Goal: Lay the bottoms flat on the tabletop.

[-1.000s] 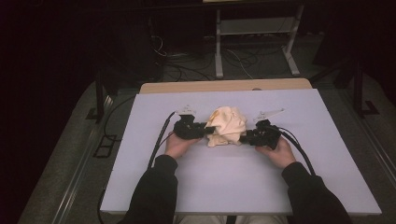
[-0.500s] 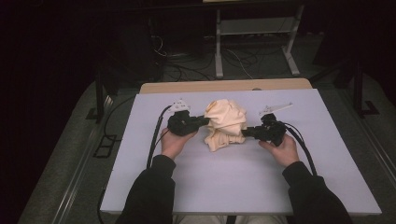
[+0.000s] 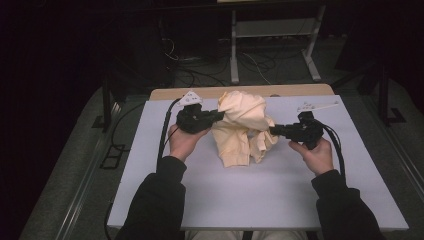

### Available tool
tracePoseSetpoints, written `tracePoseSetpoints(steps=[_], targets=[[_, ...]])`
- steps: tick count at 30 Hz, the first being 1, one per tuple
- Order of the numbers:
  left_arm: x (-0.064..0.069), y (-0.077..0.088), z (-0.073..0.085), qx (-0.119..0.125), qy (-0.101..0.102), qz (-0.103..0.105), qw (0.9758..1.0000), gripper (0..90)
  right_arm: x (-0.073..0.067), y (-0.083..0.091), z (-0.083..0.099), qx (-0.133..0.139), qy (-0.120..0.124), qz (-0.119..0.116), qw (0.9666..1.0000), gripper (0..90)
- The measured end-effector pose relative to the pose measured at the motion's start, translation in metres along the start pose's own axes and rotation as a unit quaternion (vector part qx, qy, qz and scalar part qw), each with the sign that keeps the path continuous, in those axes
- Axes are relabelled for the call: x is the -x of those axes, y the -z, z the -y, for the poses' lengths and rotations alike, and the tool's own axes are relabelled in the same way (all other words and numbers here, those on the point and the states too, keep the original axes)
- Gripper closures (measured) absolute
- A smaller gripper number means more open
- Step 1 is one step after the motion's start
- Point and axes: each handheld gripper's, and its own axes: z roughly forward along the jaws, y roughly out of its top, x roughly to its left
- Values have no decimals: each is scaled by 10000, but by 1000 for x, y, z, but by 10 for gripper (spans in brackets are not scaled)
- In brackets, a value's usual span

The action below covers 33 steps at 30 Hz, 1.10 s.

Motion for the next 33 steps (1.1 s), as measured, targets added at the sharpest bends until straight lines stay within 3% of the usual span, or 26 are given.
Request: tracePoseSetpoints(steps=[5, 10, 16, 20, 21, 24, 27, 33], targets=[[7, 0, -10, -7, -110, 5, 9999, 816, 2, 11, -3, 138, -139, 49, 9998, 822], [9, 4, -17, -15, -111, -37, 9999, 816, -2, 16, -7, 159, -71, 106, 9998, 822], [5, 14, -19, -8, -97, -141, 9999, 816, -18, 21, -15, 152, 90, 103, 9998, 821], [-5, 21, 0, -45, 159, -224, 9996, 816, -29, 11, -11, -103, 207, 48, 9997, 821], [-8, 22, 7, -44, 244, -240, 9994, 816, -37, -1, -5, -303, 281, -17, 9991, 821], [-15, 27, 31, -98, 474, -250, 9985, 817, -43, -13, 3, -510, 309, -55, 9982, 821], [-19, 33, 53, -171, 645, -289, 9974, 817, -52, -29, 14, -741, 280, -237, 9966, 820], [-24, 43, 86, -342, 854, -364, 9951, 816, -75, -56, 32, -1307, 409, -507, 9893, 815]])
